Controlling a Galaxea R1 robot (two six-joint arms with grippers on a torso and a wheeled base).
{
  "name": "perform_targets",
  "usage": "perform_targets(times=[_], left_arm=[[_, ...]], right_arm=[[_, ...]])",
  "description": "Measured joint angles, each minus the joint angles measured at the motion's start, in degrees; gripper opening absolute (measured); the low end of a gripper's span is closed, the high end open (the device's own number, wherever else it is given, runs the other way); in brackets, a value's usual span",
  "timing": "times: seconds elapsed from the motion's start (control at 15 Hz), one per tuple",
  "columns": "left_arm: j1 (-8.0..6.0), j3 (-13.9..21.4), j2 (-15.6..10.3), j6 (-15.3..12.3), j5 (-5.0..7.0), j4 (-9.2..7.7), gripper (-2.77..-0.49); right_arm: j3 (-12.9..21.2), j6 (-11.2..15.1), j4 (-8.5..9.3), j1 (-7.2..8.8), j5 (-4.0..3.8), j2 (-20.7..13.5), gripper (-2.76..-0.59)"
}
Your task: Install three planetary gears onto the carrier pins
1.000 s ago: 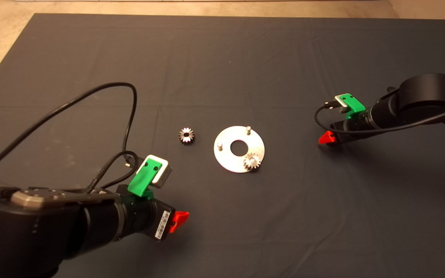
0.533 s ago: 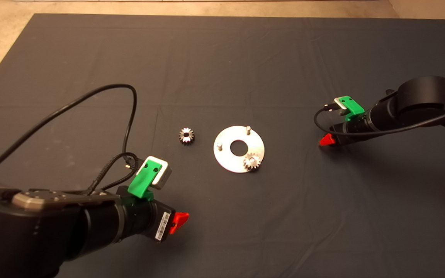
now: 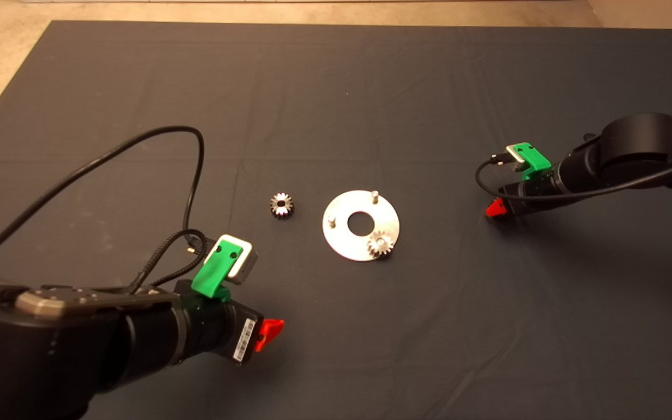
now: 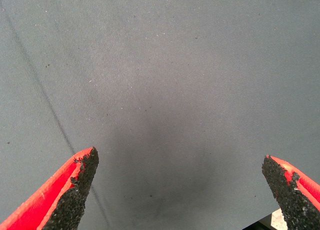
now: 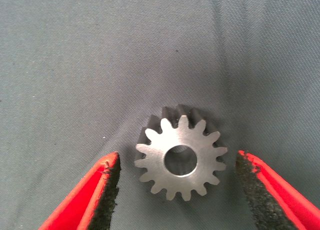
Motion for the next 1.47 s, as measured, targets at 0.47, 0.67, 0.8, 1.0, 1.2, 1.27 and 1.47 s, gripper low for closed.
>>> perform_targets(times=[0.47,0.67,0.8,1.0,1.2,1.27,1.47], left_arm=[[0.01,0.0,0.0,0.0,0.00,0.00,-0.90],[0.04,0.0,-0.1,0.0,0.00,0.02,-0.90],[0.17,0.0,-0.1,0.0,-0.02,0.09,-0.90],[0.17,0.0,-0.1,0.0,0.00,0.13,-0.90],[0.17,0.0,-0.1,0.0,-0.02,0.18,-0.90],[0.17,0.0,-0.1,0.0,0.00,0.18,-0.90],[0.17,0.0,-0.1,0.0,0.00,0.18,-0.90]], right_arm=[[-0.6,0.0,-0.02,-0.28,0.04,0.0,-1.96],[-1.2,0.0,0.00,-1.05,1.51,0.0,-2.11],[-1.4,0.0,0.00,-1.19,2.21,0.0,-2.23],[-1.5,0.0,0.00,-1.19,2.23,0.0,-2.26],[-1.6,0.0,0.00,-1.18,2.32,0.0,-2.29],[-1.7,0.0,0.01,-1.19,2.36,0.0,-2.29],[-1.7,0.0,0.01,-1.17,2.43,0.0,-2.34]])
